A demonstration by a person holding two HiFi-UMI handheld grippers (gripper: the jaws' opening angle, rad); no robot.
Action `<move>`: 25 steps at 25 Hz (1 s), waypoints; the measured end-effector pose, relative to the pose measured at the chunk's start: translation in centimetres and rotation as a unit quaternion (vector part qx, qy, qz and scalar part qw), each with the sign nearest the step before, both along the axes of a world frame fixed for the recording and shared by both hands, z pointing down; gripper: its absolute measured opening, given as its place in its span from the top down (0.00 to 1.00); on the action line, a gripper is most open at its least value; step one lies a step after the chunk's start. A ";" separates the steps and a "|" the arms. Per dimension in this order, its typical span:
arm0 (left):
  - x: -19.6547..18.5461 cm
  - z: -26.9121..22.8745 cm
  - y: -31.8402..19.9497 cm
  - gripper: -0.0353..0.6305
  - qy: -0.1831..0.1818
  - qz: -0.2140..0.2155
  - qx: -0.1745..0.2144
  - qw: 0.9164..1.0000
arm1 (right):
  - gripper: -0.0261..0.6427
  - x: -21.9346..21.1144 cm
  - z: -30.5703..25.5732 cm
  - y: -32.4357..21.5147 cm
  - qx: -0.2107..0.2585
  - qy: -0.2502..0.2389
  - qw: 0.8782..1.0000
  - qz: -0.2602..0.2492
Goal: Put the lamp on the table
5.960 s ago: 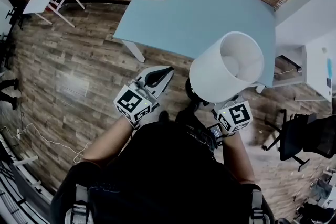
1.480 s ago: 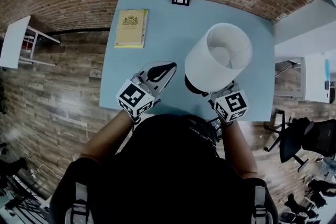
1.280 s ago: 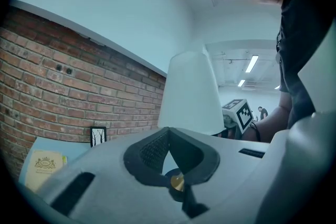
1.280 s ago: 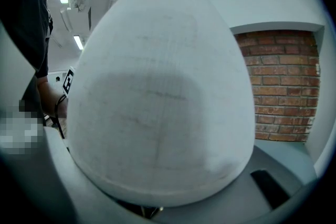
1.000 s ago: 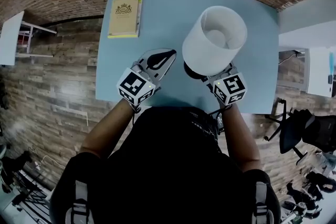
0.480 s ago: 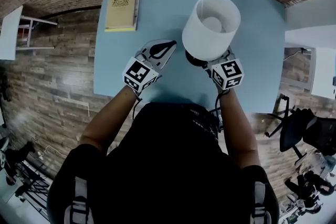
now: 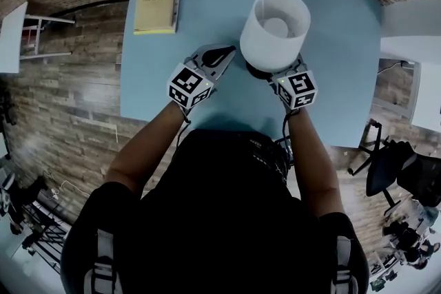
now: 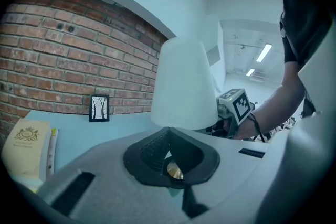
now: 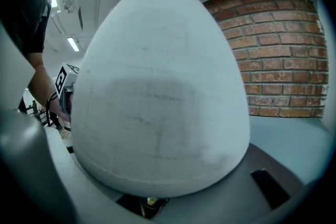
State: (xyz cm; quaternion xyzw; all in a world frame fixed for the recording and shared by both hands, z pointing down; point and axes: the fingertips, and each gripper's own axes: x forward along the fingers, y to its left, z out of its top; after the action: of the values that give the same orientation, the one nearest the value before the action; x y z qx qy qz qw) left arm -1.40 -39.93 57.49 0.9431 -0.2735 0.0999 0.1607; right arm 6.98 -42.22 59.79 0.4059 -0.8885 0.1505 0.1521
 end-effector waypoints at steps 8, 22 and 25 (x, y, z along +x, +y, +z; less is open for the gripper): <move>-0.3 0.3 0.2 0.93 0.001 -0.003 -0.005 1.000 | 0.77 0.2 0.6 0.1 0.006 -0.009 1.000 -0.004; -0.2 0.4 1.7 0.93 0.012 -0.002 -0.004 1.000 | 0.77 1.2 1.3 1.7 0.006 -0.004 1.000 -0.013; -0.5 0.3 2.0 0.93 0.012 -0.005 -0.004 1.000 | 0.77 1.3 1.6 2.3 0.004 0.000 1.000 -0.012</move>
State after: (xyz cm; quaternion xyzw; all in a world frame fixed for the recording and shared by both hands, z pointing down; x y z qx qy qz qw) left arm -1.88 -37.92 57.80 0.9422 -0.2754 0.0888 0.1686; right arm 8.25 -39.93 61.41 0.3954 -0.8941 0.1451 0.1526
